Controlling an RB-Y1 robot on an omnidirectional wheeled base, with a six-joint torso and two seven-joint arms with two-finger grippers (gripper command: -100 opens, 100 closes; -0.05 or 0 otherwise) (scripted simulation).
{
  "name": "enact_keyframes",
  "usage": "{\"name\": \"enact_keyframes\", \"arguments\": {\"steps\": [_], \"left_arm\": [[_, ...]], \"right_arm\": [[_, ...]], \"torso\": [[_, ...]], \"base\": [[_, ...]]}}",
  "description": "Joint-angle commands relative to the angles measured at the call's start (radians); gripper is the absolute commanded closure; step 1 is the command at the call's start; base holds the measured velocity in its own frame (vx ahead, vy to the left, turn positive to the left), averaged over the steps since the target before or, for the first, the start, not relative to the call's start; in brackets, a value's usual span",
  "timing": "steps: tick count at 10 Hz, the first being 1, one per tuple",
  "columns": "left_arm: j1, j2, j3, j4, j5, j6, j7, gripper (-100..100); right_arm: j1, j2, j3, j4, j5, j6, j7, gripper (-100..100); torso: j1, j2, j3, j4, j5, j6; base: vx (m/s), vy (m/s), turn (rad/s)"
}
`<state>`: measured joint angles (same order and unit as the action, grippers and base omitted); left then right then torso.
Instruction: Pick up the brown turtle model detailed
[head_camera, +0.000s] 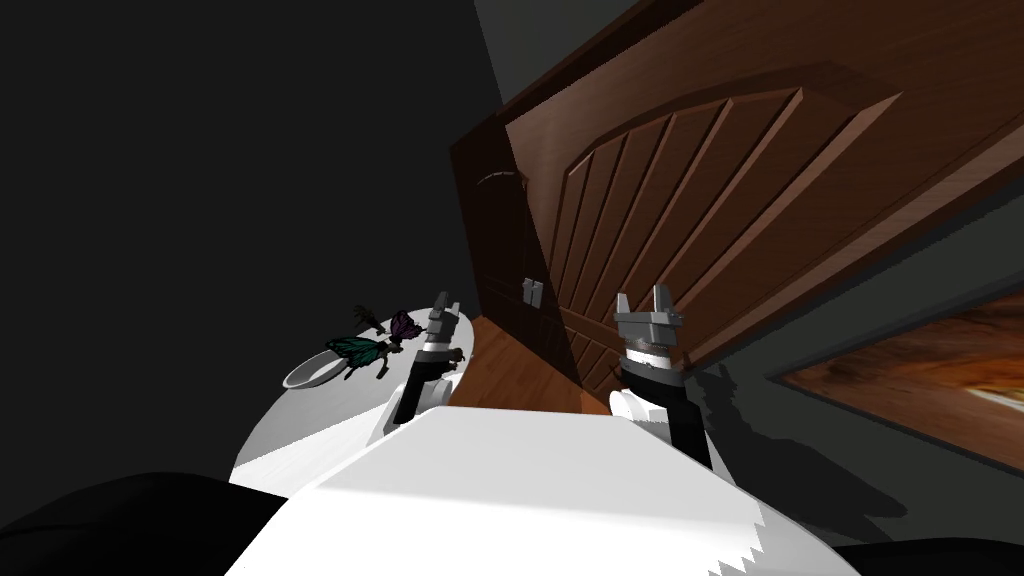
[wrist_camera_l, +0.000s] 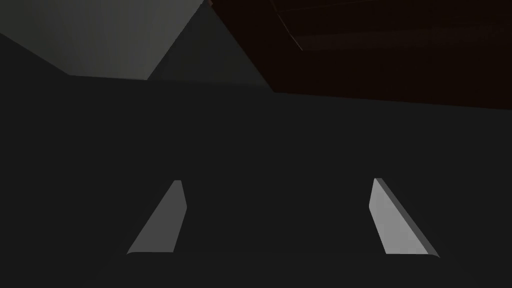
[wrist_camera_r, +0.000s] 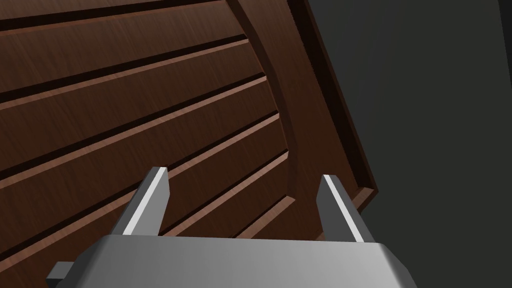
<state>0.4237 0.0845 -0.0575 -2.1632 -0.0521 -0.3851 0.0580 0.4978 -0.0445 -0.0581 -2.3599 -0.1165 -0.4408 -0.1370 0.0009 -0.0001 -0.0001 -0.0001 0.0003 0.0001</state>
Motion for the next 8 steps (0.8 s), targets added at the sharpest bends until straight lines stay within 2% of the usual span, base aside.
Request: {"name": "enact_keyframes", "arguments": {"steps": [1, 4, 5, 8], "left_arm": [[-0.021, 0.016, 0.005, 0.050, 0.008, 0.000, 0.019, -100], [-0.034, 0.023, 0.005, 0.106, 0.012, -0.003, 0.031, -100], [-0.048, 0.029, 0.006, 0.149, 0.016, -0.006, 0.043, -100], [-0.077, 0.040, 0.006, 0.228, 0.025, -0.011, 0.069, -100]], "right_arm": [[0.000, 0.000, 0.000, 0.000, 0.000, 0.000, 0.000, 0], [0.000, 0.000, 0.000, 0.000, 0.000, 0.000, 0.000, 0], [0.000, 0.000, 0.000, 0.000, 0.000, 0.000, 0.000, 0], [0.000, 0.000, 0.000, 0.000, 0.000, 0.000, 0.000, 0]], "torso": [[0.000, 0.000, 0.000, 0.000, 0.000, 0.000], [0.000, 0.000, 0.000, 0.000, 0.000, 0.000], [0.000, 0.000, 0.000, 0.000, 0.000, 0.000], [0.000, 0.000, 0.000, 0.000, 0.000, 0.000]], "base": [[-0.004, 0.017, -0.065], [-0.003, 0.013, -0.027], [-0.001, 0.013, -0.045], [-0.004, 0.016, -0.046]]}}
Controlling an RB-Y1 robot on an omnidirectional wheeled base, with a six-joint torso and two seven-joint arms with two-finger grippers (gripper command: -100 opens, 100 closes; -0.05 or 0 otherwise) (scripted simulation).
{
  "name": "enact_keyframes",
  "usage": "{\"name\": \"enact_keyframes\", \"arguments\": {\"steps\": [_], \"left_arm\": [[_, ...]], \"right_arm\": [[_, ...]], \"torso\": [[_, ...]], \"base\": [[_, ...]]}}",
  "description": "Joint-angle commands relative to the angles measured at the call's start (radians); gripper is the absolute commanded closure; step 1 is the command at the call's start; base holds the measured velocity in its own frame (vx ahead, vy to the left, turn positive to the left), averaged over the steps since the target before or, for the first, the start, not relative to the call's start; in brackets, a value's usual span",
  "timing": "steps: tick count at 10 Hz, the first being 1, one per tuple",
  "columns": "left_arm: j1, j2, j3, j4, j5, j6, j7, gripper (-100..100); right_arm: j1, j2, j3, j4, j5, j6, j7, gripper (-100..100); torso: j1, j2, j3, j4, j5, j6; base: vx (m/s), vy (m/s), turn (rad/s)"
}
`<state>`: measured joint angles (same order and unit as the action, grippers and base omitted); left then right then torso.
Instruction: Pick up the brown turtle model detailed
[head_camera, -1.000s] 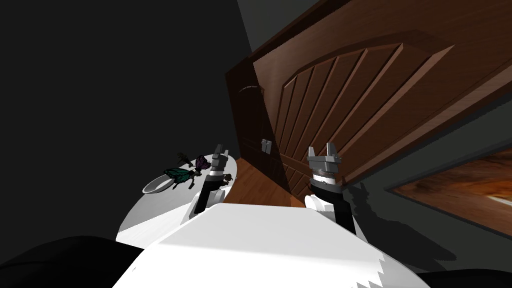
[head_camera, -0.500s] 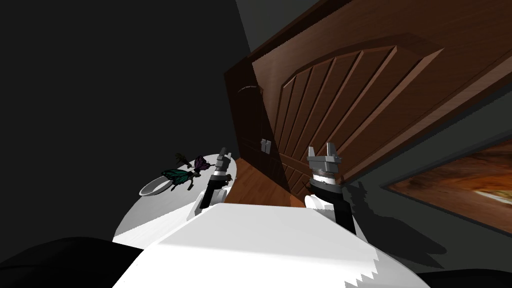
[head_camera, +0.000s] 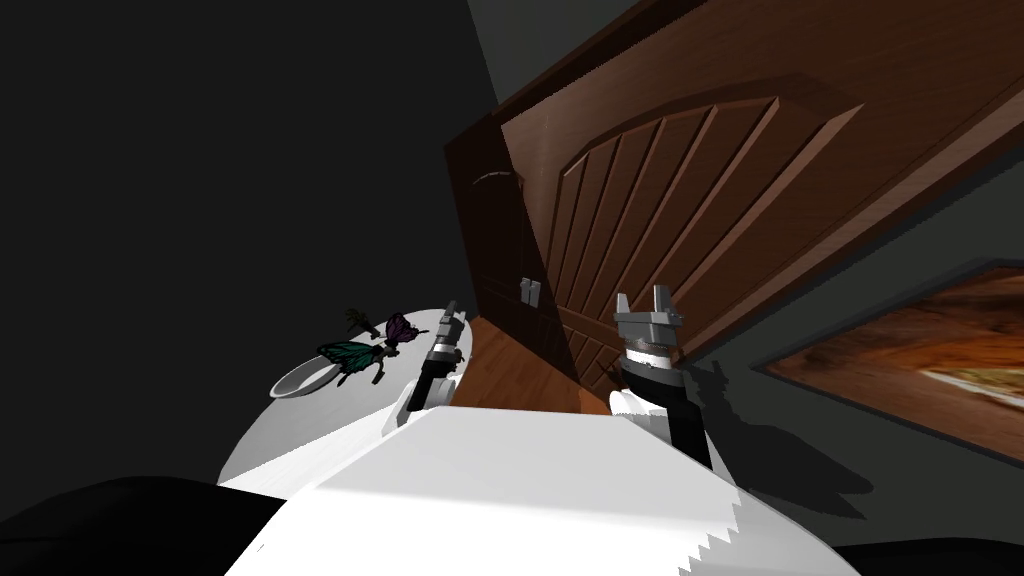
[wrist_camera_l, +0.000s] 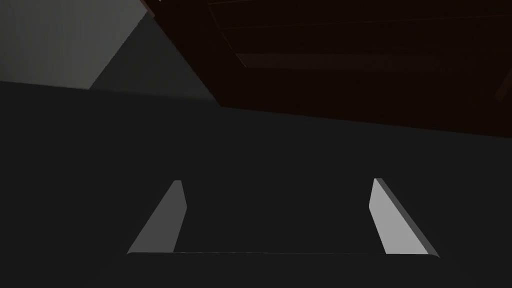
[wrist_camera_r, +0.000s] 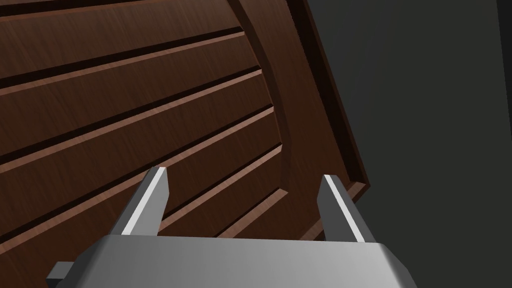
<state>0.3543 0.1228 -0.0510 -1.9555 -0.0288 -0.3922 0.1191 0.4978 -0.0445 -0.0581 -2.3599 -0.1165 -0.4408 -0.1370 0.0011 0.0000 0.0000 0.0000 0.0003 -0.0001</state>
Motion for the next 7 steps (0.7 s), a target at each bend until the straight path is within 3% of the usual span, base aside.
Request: {"name": "enact_keyframes", "arguments": {"steps": [1, 7], "left_arm": [[-0.008, 0.002, 0.000, 0.047, 0.002, -0.004, 0.008, -100], [-0.074, 0.021, 0.002, 0.246, 0.022, -0.017, 0.064, -100]], "right_arm": [[0.000, 0.000, 0.000, 0.000, 0.000, 0.000, 0.000, 0], [0.000, 0.000, 0.000, 0.000, 0.000, 0.000, 0.000, 0]], "torso": [[0.000, 0.000, 0.000, 0.000, 0.000, 0.000], [0.000, 0.000, 0.000, 0.000, 0.000, 0.000]], "base": [[-0.003, 0.012, -0.027], [-0.006, 0.015, -0.050]]}}
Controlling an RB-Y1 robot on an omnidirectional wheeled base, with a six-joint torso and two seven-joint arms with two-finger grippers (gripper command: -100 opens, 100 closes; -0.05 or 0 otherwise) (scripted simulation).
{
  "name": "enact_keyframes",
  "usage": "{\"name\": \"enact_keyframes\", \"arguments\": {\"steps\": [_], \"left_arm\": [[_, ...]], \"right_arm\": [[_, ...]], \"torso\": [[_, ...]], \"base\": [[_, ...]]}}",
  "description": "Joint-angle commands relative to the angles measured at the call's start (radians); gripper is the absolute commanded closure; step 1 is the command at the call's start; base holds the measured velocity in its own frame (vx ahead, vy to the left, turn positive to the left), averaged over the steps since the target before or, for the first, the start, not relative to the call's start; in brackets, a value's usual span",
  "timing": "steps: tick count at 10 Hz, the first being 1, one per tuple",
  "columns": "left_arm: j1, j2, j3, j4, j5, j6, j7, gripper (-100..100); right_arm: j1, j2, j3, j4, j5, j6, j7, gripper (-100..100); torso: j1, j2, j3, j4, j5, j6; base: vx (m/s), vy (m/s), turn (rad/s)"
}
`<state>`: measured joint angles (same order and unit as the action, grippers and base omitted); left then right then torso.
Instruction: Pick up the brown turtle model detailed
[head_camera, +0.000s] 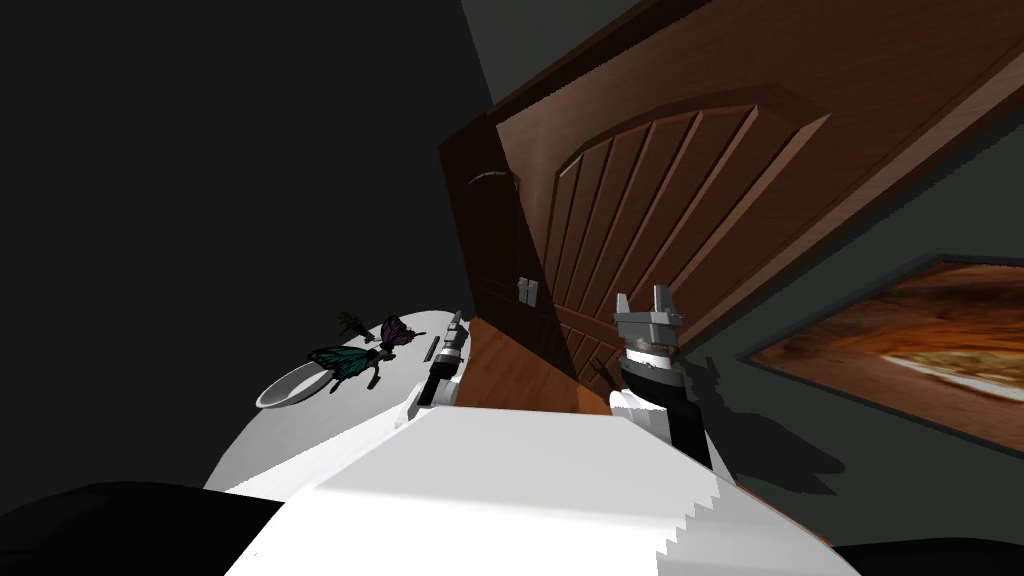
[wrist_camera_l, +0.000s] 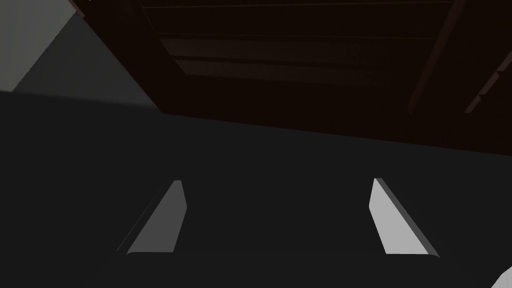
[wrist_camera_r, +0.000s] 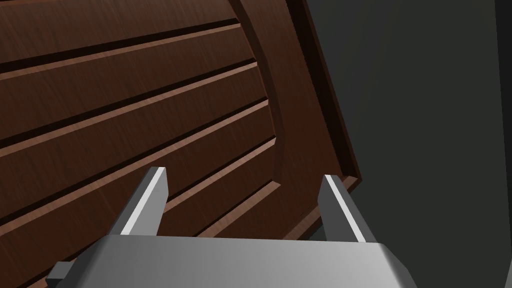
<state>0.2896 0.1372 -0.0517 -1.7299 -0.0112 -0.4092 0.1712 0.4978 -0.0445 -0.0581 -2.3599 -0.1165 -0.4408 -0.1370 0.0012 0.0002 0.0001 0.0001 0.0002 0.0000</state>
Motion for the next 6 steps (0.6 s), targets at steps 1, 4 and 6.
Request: {"name": "enact_keyframes", "arguments": {"steps": [1, 4, 6], "left_arm": [[-0.009, 0.007, 0.003, 0.046, 0.005, 0.000, 0.012, -100], [-0.027, 0.012, 0.003, 0.105, 0.010, -0.003, 0.026, -100], [-0.045, 0.017, 0.003, 0.166, 0.015, -0.007, 0.041, -100]], "right_arm": [[0.000, 0.000, 0.000, 0.000, 0.000, 0.000, 0.000, 0], [0.000, 0.000, 0.000, 0.000, 0.000, 0.000, 0.000, 0], [0.000, 0.000, 0.000, 0.000, 0.000, 0.000, 0.000, 0]], "torso": [[0.000, 0.000, 0.000, 0.000, 0.000, 0.000], [0.000, 0.000, 0.000, 0.000, 0.000, 0.000], [-0.001, 0.000, 0.000, 0.000, 0.000, 0.000]], "base": [[-0.003, 0.013, -0.029], [-0.004, 0.010, -0.023], [-0.005, 0.009, -0.046]]}}
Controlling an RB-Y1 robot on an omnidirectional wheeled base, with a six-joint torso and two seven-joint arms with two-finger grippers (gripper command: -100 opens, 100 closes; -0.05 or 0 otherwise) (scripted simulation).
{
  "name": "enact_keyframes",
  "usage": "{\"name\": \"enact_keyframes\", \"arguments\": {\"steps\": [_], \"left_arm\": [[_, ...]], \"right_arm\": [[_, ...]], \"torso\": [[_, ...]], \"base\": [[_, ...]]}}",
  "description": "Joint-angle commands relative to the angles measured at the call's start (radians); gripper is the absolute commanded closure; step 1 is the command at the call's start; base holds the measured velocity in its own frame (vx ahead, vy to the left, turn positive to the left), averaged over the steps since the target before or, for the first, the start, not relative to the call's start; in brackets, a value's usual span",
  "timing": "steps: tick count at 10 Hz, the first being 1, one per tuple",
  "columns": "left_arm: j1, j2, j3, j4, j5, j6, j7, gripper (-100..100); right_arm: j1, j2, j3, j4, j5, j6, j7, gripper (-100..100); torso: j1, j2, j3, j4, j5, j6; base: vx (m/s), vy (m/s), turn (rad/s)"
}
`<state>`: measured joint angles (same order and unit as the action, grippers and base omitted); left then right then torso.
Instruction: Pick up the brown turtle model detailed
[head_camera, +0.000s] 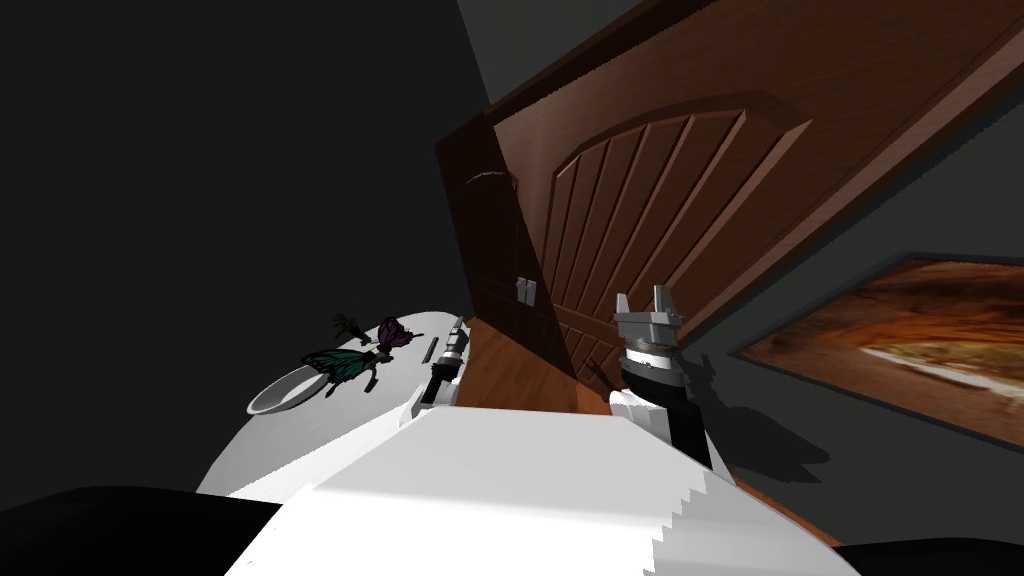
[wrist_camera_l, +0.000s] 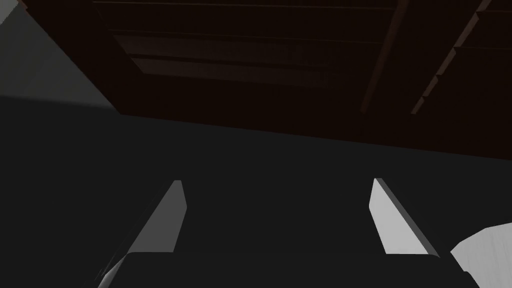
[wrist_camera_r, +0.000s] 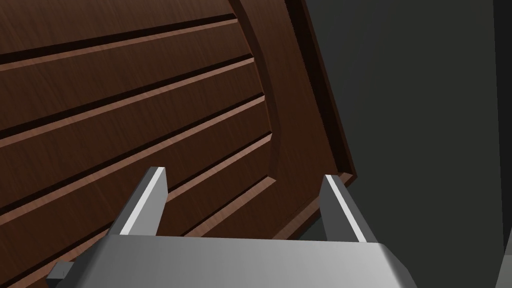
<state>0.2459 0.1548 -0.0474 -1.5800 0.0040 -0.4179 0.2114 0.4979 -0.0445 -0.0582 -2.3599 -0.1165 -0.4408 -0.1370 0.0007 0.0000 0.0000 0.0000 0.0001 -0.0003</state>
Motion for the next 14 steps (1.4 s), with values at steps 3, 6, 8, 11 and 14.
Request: {"name": "enact_keyframes", "arguments": {"steps": [3, 6, 8, 11, 14], "left_arm": [[-0.039, 0.010, 0.000, 0.114, 0.011, -0.005, 0.031, -100], [-0.058, 0.015, 0.001, 0.196, 0.016, -0.008, 0.046, -100], [-0.077, 0.021, 0.002, 0.257, 0.022, -0.011, 0.061, -100], [-0.096, 0.028, 0.003, 0.323, 0.027, -0.015, 0.075, -100], [-0.135, 0.041, 0.005, 0.409, 0.038, -0.021, 0.104, -100]], "right_arm": [[0.000, 0.000, 0.000, 0.000, 0.000, 0.000, 0.000, 0], [0.000, 0.000, 0.000, 0.000, 0.000, 0.000, 0.000, 0], [0.000, 0.000, 0.000, 0.000, 0.000, 0.000, 0.000, 0], [0.000, 0.000, 0.000, 0.000, 0.000, 0.000, 0.000, 0], [0.000, 0.000, 0.000, 0.000, 0.000, 0.000, 0.000, 0]], "torso": [[0.000, 0.000, 0.000, 0.000, 0.000, 0.000], [0.000, 0.000, 0.000, 0.000, 0.000, 0.000], [0.000, 0.000, 0.000, 0.000, 0.000, 0.000], [0.000, 0.000, 0.000, 0.000, 0.000, 0.000], [0.000, 0.000, 0.000, 0.000, 0.000, 0.000]], "base": [[-0.006, 0.012, -0.047], [-0.006, 0.014, -0.038], [-0.005, 0.012, -0.040], [-0.006, 0.010, -0.026], [-0.006, 0.009, -0.047]]}}
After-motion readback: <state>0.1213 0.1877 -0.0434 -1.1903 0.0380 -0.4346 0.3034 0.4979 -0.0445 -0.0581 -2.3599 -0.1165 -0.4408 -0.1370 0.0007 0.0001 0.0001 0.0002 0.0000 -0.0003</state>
